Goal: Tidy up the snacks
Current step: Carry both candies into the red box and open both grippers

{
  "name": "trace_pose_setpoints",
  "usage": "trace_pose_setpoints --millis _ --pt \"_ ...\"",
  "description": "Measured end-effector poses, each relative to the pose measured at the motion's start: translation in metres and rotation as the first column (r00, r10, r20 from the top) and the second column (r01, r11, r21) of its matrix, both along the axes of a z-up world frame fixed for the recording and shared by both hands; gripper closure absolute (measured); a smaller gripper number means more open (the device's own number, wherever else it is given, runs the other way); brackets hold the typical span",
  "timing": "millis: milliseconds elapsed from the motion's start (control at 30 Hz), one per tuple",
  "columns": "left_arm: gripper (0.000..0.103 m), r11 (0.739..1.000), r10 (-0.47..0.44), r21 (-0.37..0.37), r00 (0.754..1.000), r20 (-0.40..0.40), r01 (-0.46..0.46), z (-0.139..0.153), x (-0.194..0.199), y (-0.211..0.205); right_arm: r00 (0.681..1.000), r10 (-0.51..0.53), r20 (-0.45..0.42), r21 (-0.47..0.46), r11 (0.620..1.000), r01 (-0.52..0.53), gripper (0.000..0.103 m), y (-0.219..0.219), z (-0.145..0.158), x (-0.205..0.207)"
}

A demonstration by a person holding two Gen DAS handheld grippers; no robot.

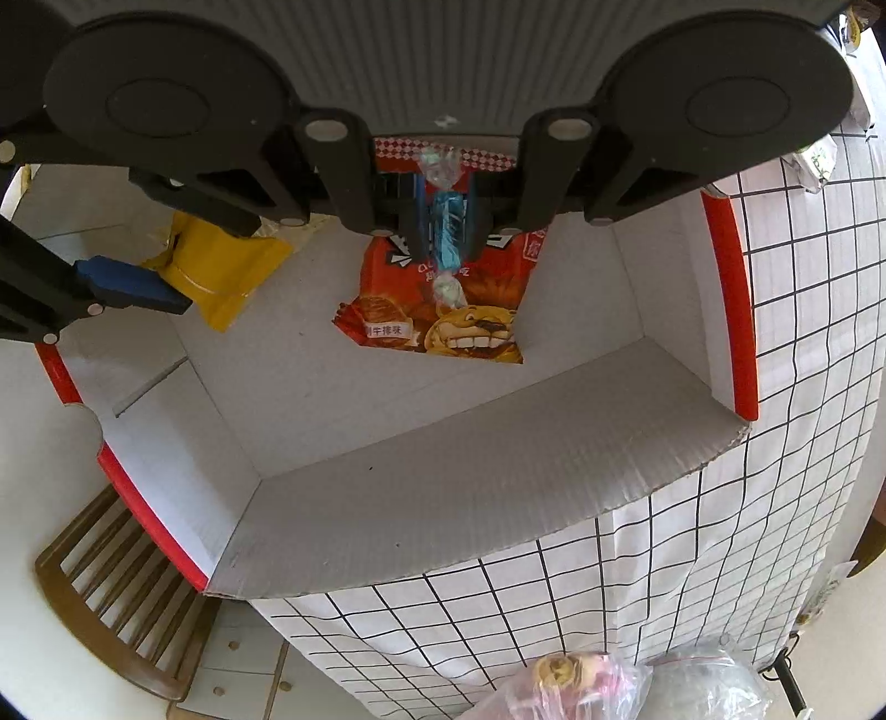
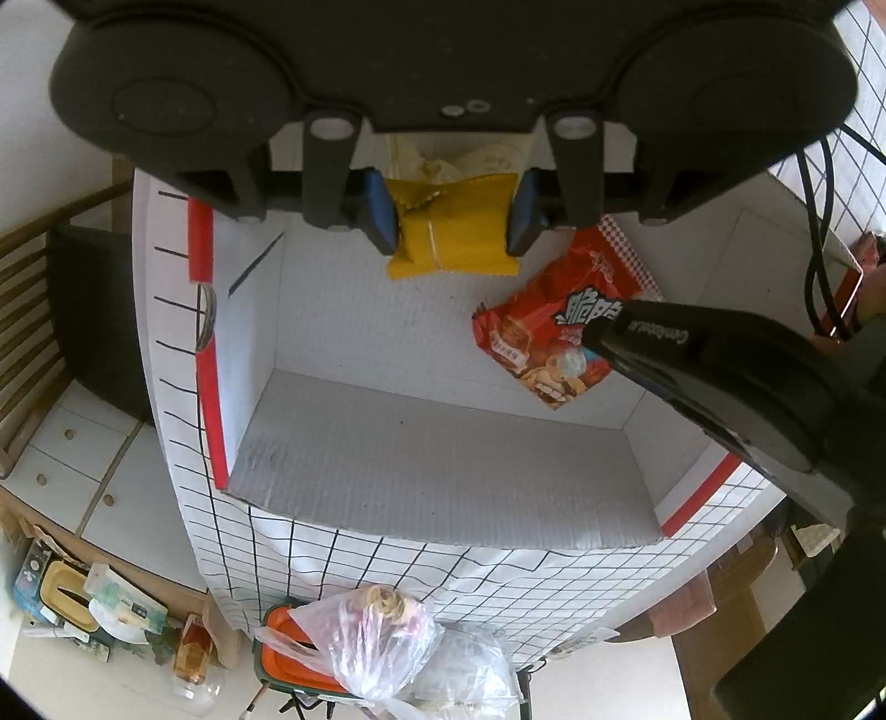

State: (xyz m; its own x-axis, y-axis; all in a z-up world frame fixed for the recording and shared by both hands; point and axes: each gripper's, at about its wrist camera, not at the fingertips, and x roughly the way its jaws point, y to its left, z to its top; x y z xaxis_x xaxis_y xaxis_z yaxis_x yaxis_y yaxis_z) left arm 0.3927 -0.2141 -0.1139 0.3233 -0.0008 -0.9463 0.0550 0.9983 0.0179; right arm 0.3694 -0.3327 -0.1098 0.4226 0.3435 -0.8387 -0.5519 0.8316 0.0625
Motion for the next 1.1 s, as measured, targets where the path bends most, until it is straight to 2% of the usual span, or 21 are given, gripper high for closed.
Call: trace_pose_setpoints --millis 133,400,467,633,900,933,1033,1100 --pt "0.085 1.000 -0.002 -0.014 1.000 0.002 0.002 0.002 -0.002 0.002 1.000 -0.009 0.007 0.018 1.000 0.009 0.057 -0.003 0.004 0.000" --pt "0.082 0.999 0.007 -0.049 0.997 0.078 -0.003 0.021 -0.019 0.010 0.999 -0.031 0.039 0.066 0.997 0.028 0.050 -0.011 0.022 -0.010" --pt "0.075 0.999 0.008 -0.054 0.995 0.097 -0.003 0.026 -0.024 0.011 0.998 -0.034 0.049 0.080 0.996 0.030 0.050 -0.012 0.028 -0.015" --pt "0.074 0.997 0.006 -0.080 0.990 0.143 0.005 0.041 -0.041 0.015 0.997 -0.041 0.072 0.115 0.993 0.033 0.048 -0.016 0.044 -0.028" --pt "0.074 0.995 -0.002 -0.095 0.974 0.225 0.024 0.066 -0.072 0.023 0.991 -0.066 0.113 0.166 0.985 0.047 0.039 -0.018 0.066 -0.048" --pt "0.070 0.995 -0.002 -0.099 0.972 0.235 0.026 0.069 -0.076 0.024 0.991 -0.066 0.116 0.172 0.984 0.046 0.039 -0.017 0.068 -0.050" --pt "0.048 0.994 0.006 -0.104 0.963 0.270 0.023 0.078 -0.089 0.030 0.989 -0.069 0.129 0.190 0.981 0.044 0.033 -0.015 0.076 -0.059" --pt "0.043 0.994 0.013 -0.109 0.954 0.299 0.021 0.084 -0.099 0.034 0.988 -0.069 0.141 0.203 0.978 0.040 0.029 -0.014 0.081 -0.066"
